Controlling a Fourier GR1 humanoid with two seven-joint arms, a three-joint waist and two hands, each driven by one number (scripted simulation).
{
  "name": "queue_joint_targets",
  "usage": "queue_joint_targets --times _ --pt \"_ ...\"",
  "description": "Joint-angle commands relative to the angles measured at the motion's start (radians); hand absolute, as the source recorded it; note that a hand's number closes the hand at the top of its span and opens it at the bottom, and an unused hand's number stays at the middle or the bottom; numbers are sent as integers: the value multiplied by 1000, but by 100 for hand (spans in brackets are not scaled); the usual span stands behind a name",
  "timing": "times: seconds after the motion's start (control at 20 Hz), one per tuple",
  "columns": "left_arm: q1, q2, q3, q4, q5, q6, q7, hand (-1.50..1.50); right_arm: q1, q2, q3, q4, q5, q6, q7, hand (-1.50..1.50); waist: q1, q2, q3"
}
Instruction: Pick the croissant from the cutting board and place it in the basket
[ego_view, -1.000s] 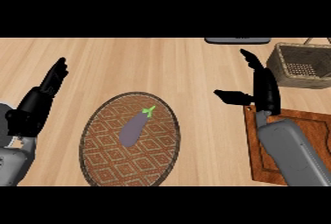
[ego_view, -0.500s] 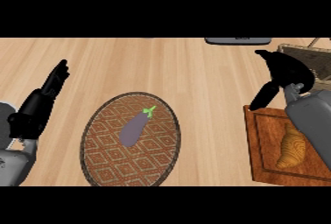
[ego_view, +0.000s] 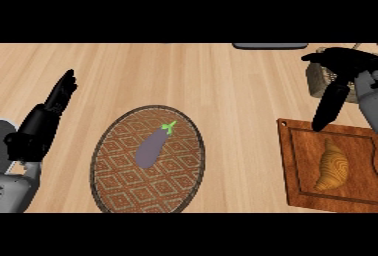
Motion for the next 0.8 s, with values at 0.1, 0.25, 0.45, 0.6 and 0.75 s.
queue_joint_targets --times 0.1,0.25,0.45,0.6,0.75 --pt "10 23 25 -86 18 -32 71 0 44 -36 -16 -31 -84 122 170 -150 6 2 3" --pt "19 -21 23 -4 -19 -17 -20 0 100 -36 13 -56 -63 99 149 -150 2 7 3" --pt "-4 -34 17 -28 -34 -15 21 0 116 -39 31 -80 -96 139 197 -150 2 6 2" --pt "9 -19 49 -12 -15 -49 -13 0 190 -55 47 -37 -54 115 136 -150 5 9 3" --pt "23 -45 28 -16 -47 -37 0 0 220 -62 55 -60 -51 143 139 -150 6 8 3"
